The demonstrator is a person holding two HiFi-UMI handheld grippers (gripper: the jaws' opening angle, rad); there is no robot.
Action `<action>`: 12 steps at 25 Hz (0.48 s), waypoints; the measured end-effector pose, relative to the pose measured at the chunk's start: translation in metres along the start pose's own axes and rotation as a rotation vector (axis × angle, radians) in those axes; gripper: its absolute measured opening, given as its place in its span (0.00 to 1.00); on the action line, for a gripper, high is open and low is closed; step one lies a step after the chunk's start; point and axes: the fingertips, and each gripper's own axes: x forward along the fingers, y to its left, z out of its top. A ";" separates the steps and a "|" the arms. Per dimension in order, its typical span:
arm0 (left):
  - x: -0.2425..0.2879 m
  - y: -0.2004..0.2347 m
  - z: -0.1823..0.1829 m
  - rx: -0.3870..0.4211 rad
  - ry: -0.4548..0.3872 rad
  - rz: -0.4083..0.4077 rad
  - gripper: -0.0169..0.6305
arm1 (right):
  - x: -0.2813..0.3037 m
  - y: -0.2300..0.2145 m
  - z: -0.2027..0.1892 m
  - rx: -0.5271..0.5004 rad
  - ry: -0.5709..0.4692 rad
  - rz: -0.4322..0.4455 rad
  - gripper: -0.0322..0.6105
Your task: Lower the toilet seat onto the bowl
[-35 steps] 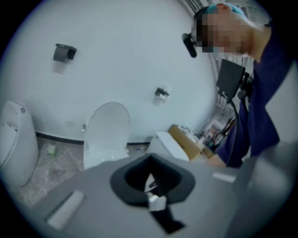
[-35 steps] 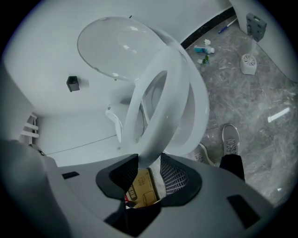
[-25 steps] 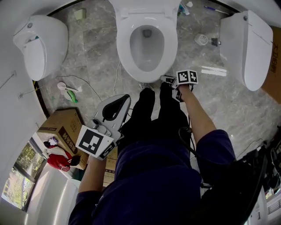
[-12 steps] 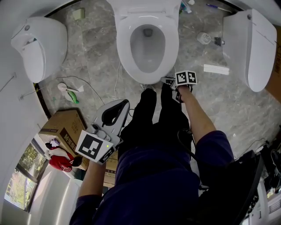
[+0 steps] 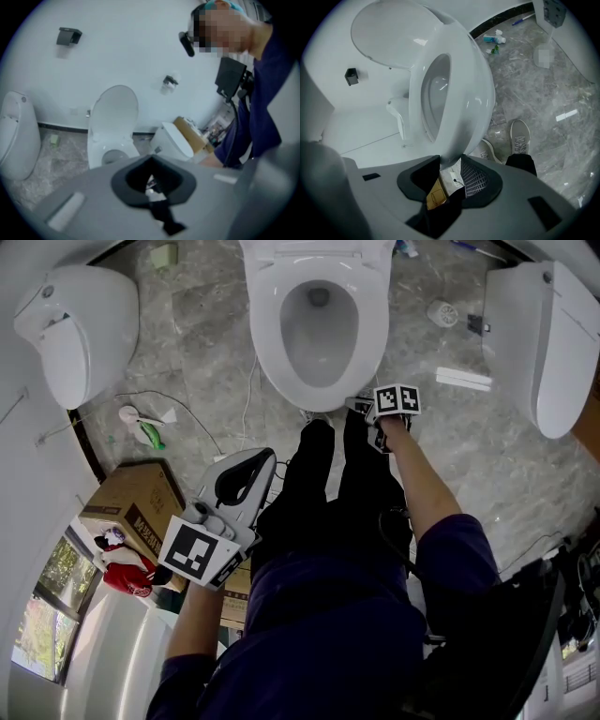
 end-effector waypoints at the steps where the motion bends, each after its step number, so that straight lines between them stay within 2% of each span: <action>1: 0.002 0.002 0.001 -0.003 0.000 0.000 0.03 | 0.001 -0.001 0.001 0.004 0.001 -0.004 0.26; 12: 0.026 0.006 0.011 -0.033 0.025 -0.007 0.03 | 0.013 -0.015 0.004 0.037 0.037 -0.039 0.26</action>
